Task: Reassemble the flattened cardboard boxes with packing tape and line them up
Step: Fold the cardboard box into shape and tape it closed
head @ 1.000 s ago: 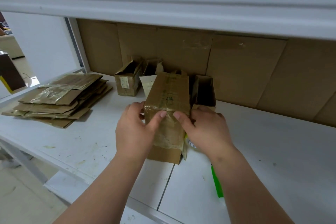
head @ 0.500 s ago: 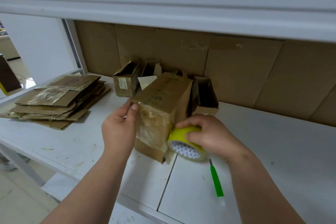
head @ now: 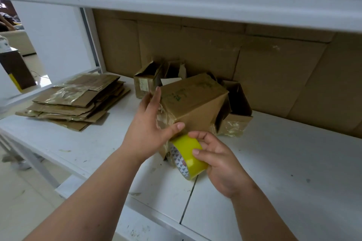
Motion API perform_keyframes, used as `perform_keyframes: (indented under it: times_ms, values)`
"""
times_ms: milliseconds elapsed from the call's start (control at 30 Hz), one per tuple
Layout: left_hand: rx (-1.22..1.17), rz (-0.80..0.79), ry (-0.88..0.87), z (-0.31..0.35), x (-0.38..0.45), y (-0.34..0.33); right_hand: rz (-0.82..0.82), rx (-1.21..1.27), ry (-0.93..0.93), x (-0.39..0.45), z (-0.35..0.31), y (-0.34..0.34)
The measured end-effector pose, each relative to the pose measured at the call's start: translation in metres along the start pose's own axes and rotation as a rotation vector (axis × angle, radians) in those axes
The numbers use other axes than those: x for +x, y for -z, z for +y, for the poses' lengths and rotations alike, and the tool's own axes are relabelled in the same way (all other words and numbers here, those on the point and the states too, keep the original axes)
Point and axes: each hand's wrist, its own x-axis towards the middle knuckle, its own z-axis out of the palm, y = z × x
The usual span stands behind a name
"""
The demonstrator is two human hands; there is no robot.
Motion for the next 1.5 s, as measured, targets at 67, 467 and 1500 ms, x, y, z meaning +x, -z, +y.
perform_keyframes:
  times_ms: [67,467,1500]
  values:
    - [-0.006,-0.004,0.029,-0.002,0.004,0.002,-0.018,0.036,0.007,0.0,0.005,-0.003]
    - [-0.223,0.07,0.056,-0.009,0.009,-0.002,0.024,-0.104,-0.041,-0.005,0.015,-0.015]
    - [-0.494,0.302,0.505,0.008,-0.039,-0.035,0.579,-1.101,0.023,-0.021,0.005,0.027]
